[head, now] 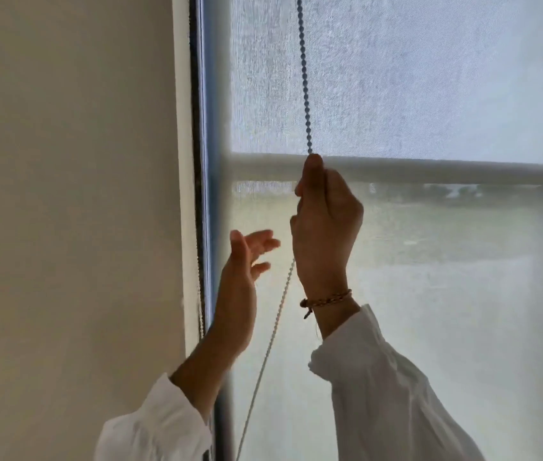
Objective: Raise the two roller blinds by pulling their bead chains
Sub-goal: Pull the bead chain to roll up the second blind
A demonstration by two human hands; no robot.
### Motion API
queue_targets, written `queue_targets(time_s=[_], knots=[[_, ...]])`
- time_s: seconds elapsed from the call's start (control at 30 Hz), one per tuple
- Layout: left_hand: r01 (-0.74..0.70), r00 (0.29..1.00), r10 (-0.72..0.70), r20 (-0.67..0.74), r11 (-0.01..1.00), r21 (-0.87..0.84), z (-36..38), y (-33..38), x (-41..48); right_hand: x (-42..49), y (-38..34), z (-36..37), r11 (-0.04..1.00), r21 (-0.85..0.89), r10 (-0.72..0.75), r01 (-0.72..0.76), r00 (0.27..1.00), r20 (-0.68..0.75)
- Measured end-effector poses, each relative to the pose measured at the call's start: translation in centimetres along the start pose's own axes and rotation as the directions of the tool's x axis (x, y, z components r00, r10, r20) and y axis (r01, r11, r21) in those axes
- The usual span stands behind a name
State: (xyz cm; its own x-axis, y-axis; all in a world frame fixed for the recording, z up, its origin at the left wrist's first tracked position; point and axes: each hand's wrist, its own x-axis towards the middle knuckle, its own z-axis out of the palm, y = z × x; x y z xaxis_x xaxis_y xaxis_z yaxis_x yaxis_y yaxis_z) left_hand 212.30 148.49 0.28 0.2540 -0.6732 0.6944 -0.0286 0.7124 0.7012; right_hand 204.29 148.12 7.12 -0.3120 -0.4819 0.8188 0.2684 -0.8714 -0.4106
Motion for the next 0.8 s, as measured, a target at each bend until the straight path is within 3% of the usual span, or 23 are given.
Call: queue_targets(time_s=[0.13, 0.27, 0.4, 0.47, 0.57, 0.7, 0.8], knots=[[0.061, 0.992, -0.028, 0.126, 0.961, -0.27, -0.2, 5.7, 4.7, -4.2, 1.8, -2.4, 0.989, -0.146, 0.007, -0.004, 1.0, 0.015], [0.187, 0.958, -0.119, 0.26, 0.948, -0.256, 2.0, 9.5, 7.1, -7.4, 3.7, -3.6, 0.967, -0.254, -0.024, 0.037, 0.998, 0.052], [0.08, 0.997, -0.072, 0.035, 0.925, -0.372, 4.0, 9.7, 6.9, -7.5, 4.1, -3.1, 0.958, -0.284, -0.008, 0.037, 0.994, 0.105], [-0.035, 0.999, 0.009, -0.054, 0.861, -0.508, 3.8, 9.3, 6.8, -6.8, 4.3, -2.9, 0.969, -0.242, 0.076, -0.047, 0.991, 0.112], [-0.103, 0.995, 0.069, -0.077, 0.741, -0.663, 3.5, 9.2, 6.7, -5.3, 4.3, -3.1, 0.969, -0.189, 0.18, -0.156, 0.977, 0.116], [-0.065, 0.998, 0.045, -0.047, 0.746, -0.662, 3.8, 8.7, 6.4, -2.7, 3.6, -3.0, 0.939, 0.038, 0.331, -0.341, 0.931, 0.156], [-0.039, 0.999, 0.024, -0.032, 0.779, -0.626, 3.4, 7.1, 5.6, -0.1, 2.7, -2.9, 0.843, 0.256, 0.433, -0.473, 0.879, 0.199]])
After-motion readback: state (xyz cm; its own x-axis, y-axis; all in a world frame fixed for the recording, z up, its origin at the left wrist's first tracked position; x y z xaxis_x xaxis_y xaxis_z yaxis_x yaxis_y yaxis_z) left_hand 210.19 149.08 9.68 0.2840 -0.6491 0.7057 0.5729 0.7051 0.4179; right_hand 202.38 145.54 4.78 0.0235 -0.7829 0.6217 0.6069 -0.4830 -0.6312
